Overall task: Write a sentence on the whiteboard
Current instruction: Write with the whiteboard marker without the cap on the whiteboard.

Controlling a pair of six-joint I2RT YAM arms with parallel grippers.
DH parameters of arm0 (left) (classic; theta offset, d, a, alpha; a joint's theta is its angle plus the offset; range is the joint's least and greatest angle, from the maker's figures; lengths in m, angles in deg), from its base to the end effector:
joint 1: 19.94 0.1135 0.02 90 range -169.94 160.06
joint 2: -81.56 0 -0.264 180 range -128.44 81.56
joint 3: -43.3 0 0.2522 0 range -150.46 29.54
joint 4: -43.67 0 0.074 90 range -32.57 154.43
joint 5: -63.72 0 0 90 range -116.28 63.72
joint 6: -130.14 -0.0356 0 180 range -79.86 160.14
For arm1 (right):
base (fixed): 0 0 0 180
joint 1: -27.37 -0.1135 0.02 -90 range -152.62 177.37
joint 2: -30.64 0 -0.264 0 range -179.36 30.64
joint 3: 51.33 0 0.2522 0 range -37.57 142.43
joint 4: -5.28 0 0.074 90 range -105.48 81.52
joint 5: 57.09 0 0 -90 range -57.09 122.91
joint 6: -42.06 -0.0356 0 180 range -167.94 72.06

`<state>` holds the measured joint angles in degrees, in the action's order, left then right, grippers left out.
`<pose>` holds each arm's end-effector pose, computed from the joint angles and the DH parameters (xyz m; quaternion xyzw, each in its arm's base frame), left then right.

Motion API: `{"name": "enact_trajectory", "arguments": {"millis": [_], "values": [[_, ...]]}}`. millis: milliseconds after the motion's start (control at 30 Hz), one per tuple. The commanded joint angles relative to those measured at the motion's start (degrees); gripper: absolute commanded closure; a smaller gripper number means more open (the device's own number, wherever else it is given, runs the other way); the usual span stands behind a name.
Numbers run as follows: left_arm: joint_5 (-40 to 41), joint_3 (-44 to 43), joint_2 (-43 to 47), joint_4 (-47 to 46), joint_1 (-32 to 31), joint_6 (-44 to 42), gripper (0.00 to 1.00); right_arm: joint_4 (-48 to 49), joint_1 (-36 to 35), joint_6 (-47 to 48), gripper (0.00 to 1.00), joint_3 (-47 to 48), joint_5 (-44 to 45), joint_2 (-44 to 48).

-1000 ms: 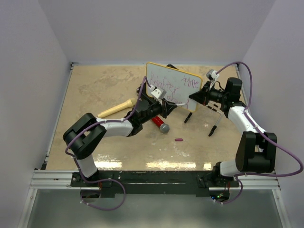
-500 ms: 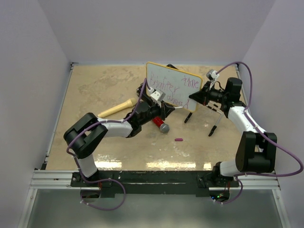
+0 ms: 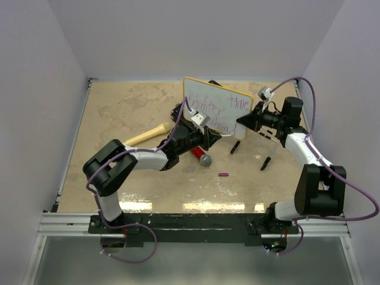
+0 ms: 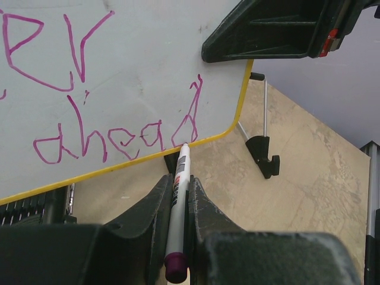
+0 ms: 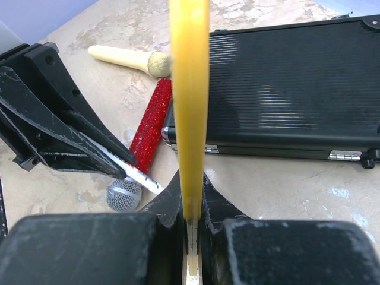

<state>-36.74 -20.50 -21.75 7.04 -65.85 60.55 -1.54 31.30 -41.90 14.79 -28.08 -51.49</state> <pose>0.2627 -0.2805 0.2045 0.2205 0.6900 -0.4307 0.5384 0.3118 0.0098 0.2700 -0.2939 0.7125 0.3797 0.5116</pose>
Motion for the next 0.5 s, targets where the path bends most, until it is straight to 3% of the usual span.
{"name": "enact_trajectory", "arguments": {"millis": [0,467], "values": [[0.44,-4.01,-0.49,-1.47,-0.14,-0.36,1.0,-0.61,-0.67,-1.12,1.0,0.29,-2.55,0.74],[0.61,-4.27,-1.02,-0.59,-0.14,-0.37,1.0,-0.61,-0.58,-1.12,1.0,0.29,-2.55,0.74]]}}
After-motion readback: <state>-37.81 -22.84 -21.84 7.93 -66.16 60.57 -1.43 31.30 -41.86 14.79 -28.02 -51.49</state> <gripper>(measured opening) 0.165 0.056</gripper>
